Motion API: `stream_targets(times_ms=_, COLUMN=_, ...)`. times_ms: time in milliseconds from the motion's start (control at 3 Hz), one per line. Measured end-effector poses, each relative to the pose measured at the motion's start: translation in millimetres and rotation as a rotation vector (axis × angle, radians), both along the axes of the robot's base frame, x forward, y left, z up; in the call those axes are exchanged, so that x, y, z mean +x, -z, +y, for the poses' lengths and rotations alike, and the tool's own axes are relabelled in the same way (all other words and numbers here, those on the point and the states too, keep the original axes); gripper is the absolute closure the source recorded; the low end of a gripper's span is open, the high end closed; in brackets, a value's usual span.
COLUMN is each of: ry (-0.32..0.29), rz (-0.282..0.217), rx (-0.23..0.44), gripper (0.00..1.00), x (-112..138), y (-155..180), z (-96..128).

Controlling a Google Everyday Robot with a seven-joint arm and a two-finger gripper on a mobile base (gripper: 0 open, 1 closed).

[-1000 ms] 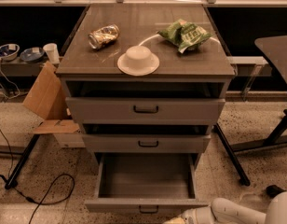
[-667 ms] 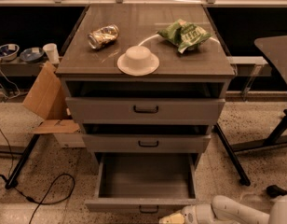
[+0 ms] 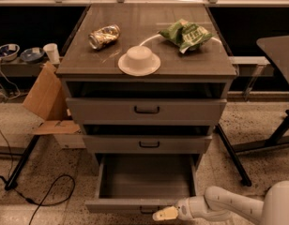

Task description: Close bottom drawer

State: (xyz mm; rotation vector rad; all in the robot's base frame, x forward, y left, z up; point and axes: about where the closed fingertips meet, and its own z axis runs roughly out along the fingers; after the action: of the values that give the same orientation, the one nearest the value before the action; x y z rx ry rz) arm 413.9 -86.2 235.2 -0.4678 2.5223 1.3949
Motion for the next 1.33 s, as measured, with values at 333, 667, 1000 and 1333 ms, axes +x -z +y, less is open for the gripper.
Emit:
stream_targets(times_ms=333, ry=-0.022, rz=0.007, rx=-0.014, gripper=0.0, x=7, y=2, z=15)
stream_targets(times_ms=667, ry=-0.024, rz=-0.007, rx=-0.005, gripper=0.0, x=13, y=3, z=24)
stream_targets(times_ms=1000, ry=-0.013, rz=-0.028, rx=0.001, gripper=0.0, x=21, y=5, z=32)
stream_targets(times_ms=1333, ry=0.022, rz=-0.052, rx=0.0, gripper=0.0, x=32, y=7, z=32)
